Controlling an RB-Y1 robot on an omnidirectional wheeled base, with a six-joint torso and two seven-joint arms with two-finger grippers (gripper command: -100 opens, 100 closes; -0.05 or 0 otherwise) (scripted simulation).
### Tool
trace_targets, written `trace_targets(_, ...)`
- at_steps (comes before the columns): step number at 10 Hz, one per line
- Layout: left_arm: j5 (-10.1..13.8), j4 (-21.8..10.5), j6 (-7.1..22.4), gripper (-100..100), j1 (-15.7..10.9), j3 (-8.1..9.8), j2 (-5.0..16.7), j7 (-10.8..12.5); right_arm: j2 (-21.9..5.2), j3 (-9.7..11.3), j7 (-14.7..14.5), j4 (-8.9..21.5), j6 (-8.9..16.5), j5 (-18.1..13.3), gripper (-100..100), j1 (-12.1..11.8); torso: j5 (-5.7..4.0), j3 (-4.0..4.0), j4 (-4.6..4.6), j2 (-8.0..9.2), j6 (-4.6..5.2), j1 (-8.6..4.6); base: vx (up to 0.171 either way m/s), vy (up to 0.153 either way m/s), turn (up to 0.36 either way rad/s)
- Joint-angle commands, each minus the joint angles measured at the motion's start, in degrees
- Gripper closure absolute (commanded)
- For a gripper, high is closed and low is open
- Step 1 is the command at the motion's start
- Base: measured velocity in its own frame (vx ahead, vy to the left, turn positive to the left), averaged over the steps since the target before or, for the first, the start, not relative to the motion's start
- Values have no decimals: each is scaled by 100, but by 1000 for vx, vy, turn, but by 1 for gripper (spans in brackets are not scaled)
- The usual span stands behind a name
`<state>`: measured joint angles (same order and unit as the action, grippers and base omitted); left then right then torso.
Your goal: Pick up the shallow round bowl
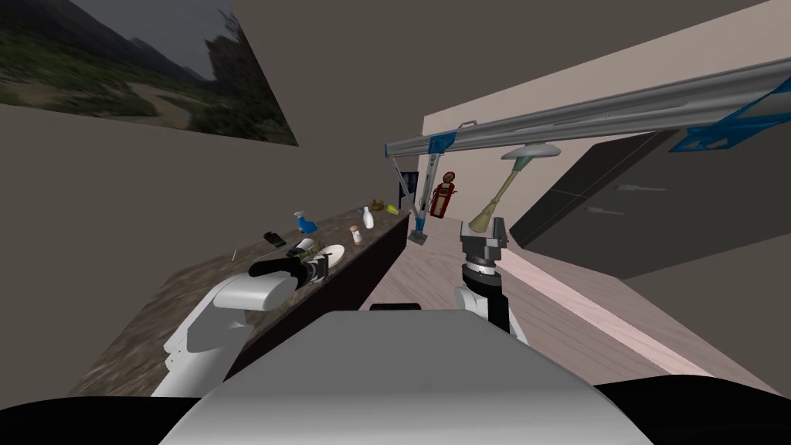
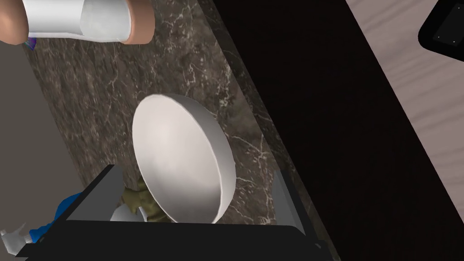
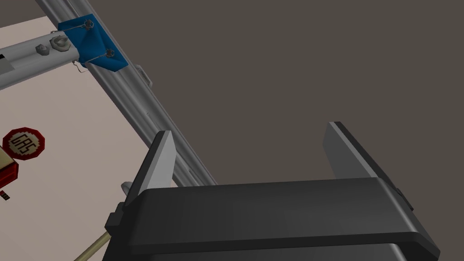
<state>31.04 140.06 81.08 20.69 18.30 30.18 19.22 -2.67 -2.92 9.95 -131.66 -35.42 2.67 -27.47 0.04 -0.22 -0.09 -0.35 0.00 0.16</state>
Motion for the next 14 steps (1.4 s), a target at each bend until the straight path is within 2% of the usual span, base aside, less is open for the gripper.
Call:
trace_targets(1,103,-21,286,-100,20,4,75,12,0,0,0,0,0,0,0,0,0,0,0,0,0,0,87,20,24)
trace_targets(6,417,-371,1027,-100,312,-78,306,-82,-1,-1,0,0,0,0,0,-1,5,-7,-3,-13,-1,20,129,70,35)
trace_targets(8,438,-504,1120,-100,412,-129,320,-99,-1,-1,0,0,0,0,0,-1,8,-15,-6,-27,0,35,163,126,10)
trace_targets(9,417,-466,1083,-100,375,-127,311,-91,-1,-1,0,0,0,0,0,-1,9,-13,-5,-23,-1,40,62,64,-5)
trace_targets(10,420,-462,1096,0,389,-125,310,-92,0,0,0,0,0,0,0,0,5,0,0,3,0,18,12,12,-2)
trace_targets(11,358,-629,968,-100,355,-169,287,-147,0,0,0,0,0,0,0,1,0,13,5,23,0,-2,-1,-2,-33)
trace_targets(14,236,-961,716,-100,291,-256,241,-258,1,1,0,0,0,0,0,2,-4,25,10,44,0,-19,-17,-16,-27)
